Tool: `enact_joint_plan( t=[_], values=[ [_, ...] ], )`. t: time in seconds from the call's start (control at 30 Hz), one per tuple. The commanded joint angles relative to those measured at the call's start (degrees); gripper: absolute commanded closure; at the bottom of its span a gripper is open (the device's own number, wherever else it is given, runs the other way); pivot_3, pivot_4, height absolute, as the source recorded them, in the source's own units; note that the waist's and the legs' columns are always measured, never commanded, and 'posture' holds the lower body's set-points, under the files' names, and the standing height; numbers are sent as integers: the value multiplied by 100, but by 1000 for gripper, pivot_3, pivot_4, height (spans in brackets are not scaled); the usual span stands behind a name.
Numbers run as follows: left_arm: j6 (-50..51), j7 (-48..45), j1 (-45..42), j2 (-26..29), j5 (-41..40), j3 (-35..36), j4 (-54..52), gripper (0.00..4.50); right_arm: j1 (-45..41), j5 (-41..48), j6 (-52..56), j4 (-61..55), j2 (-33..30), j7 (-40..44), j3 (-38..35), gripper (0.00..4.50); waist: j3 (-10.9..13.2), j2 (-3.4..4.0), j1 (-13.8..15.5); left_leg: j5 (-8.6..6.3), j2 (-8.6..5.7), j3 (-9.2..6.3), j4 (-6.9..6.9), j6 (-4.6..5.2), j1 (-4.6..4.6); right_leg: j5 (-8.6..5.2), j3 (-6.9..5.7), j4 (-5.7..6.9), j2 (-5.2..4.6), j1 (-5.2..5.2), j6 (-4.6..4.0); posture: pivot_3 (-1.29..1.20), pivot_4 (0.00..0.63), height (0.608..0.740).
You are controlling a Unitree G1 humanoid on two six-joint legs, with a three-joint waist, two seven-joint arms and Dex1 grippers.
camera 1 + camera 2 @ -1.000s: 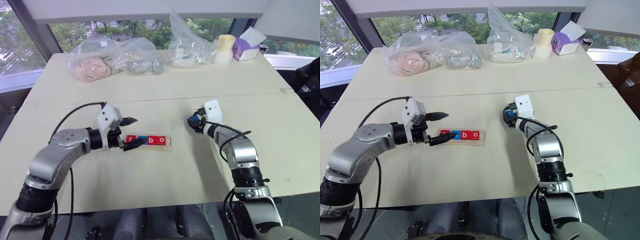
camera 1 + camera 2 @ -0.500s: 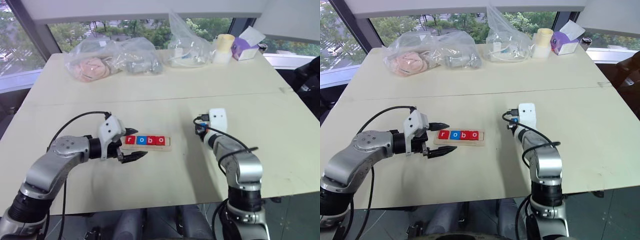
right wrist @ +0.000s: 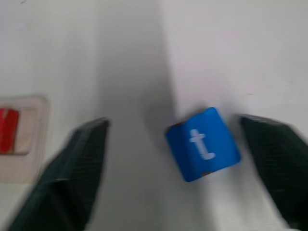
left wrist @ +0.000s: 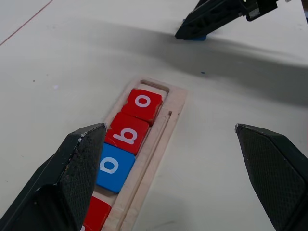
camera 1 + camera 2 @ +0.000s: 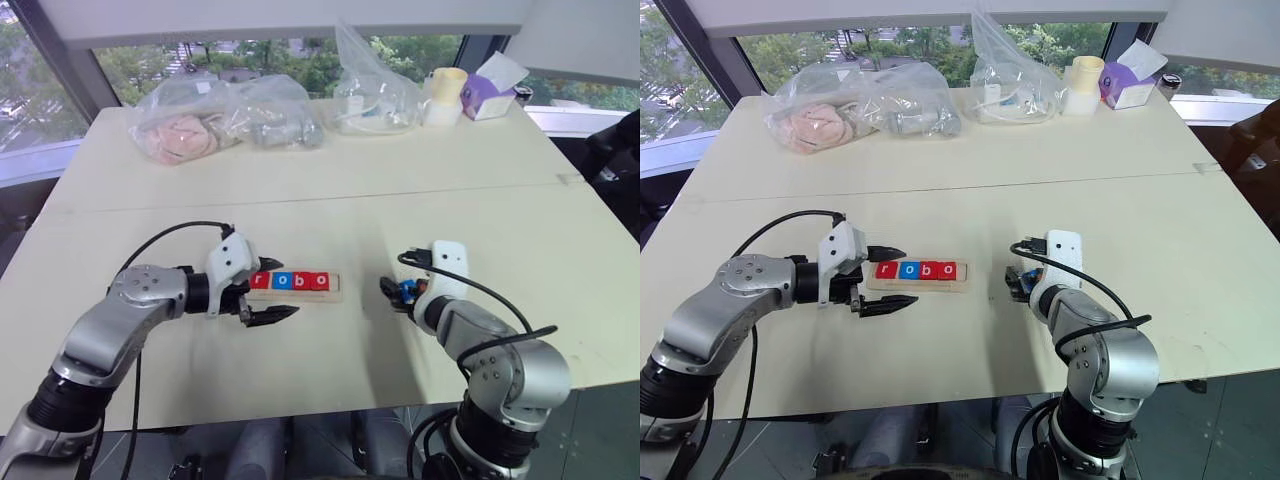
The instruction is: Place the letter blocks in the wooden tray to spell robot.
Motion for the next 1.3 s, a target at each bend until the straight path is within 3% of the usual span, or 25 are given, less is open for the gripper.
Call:
enact_joint_plan(
  t=[0.03, 0.1, 0.3, 0.43, 0.73, 0.93, 1.03, 1.17, 1.2, 1.3],
  values=[
    [-122, -126, -150, 47, 20, 38, -33, 0, -237, 339, -887, -45, -992, 699, 8, 35, 1, 1, 15, 0, -1, 1, 3, 0, -3, 0, 0, 0, -2, 0, 0, 0, 150, 740],
    [-73, -219, -190, 67, -74, 104, -17, 0, -244, 656, -1541, 190, -1515, 1315, -173, 35, 1, 1, 27, 0, -5, 0, 8, 0, -7, 0, -3, -11, -5, 5, 2, 0, 150, 740],
    [248, -788, -356, 375, -577, 293, -149, 0, 649, 976, -5179, 1524, -4249, 4609, 26, 35, 4, -4, 26, -8, -6, 10, -1, 13, -21, -5, -19, -57, -4, 18, 15, 0, 150, 740],
    [95, -1027, -386, 618, -481, 273, -42, 0, 745, 571, -7255, 3215, -5206, 5664, 281, 35, 6, -7, 7, -11, -6, 28, 6, 19, -18, -4, -15, -55, -3, 21, 18, 0, 150, 740],
    [181, -780, -85, 622, -551, 392, -333, 0, -154, 13, -9645, 5379, -5414, 6789, 1250, 35, 7, -10, 20, -10, 6, 33, 14, 19, -5, 3, -7, -47, 2, 29, 9, 0, 150, 740],
    [232, -664, 100, 674, -556, 479, -474, 0, -856, -124, -10340, 6394, -5129, 7110, 1698, 35, 8, -10, 36, -9, 2, 33, 19, 16, -5, 6, -4, -44, 1, 30, 10, 0, 150, 740],
    [245, -590, 202, 725, -509, 537, -551, 0, -1392, -86, -10462, 6976, -4914, 7559, 1924, 856, 9, -11, 2, -8, 4, 32, 22, 15, 5, 11, 2, -41, 2, 35, 9, 0, 150, 740],
    [228, -553, 346, 769, -490, 568, -602, 0, -1819, -125, -10700, 7593, -4732, 8022, 2127, 3018, 9, -10, 15, -8, 5, 30, 17, 15, 11, 11, 2, -40, 4, 38, 10, 0, 150, 740],
    [218, -549, 360, 778, -479, 566, -596, 0, -1885, -156, -10749, 7687, -4711, 8098, 2173, 3360, 9, -10, 31, -8, 5, 29, 16, 15, 11, 11, 2, -40, 4, 38, 10, 0, 150, 740],
    [194, -545, 392, 808, -470, 581, -581, 0, -1979, -189, -10767, 7745, -4697, 8194, 2227, 3358, 9, -11, 41, -8, 2, 28, 19, 14, 11, 11, 2, -42, 2, 43, 10, 0, 150, 740]
  ],
)
